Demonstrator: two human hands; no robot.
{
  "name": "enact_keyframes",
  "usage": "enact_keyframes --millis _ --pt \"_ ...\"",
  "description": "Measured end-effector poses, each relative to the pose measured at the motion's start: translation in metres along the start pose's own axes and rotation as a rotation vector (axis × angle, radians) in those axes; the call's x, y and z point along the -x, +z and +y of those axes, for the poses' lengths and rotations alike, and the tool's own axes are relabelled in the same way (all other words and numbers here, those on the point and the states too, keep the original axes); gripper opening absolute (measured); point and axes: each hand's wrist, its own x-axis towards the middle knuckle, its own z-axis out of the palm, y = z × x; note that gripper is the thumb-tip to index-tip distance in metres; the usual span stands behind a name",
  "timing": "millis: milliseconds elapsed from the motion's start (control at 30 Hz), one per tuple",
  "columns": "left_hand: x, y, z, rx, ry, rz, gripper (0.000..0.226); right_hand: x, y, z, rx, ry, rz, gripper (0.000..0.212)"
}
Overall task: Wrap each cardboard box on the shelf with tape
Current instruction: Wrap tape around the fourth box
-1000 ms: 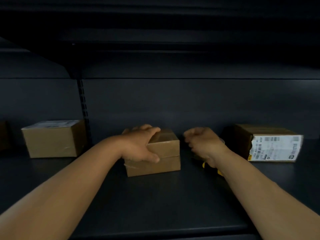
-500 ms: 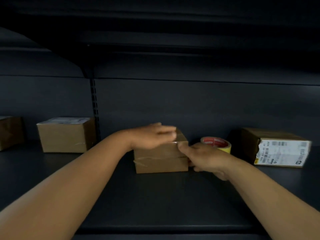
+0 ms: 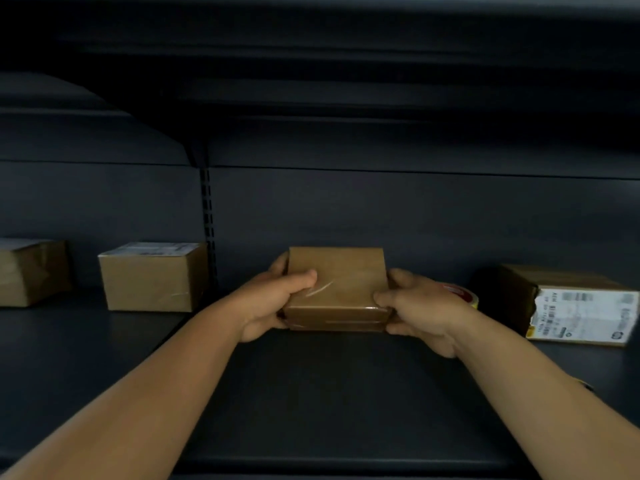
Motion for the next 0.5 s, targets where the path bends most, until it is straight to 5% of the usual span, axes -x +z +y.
enact_keyframes --millis 200,500 --pt "-0.005 -0.008 -0.007 -0.407 0.17 0.0 0.118 -0.004 0.001 0.0 -0.128 -0.092 0.064 0.052" --pt "-0.016 -0.014 -0.012 -0.568 0.293 0.031 0.107 -0.011 0.005 0.005 -0.105 -0.158 0.073 0.097"
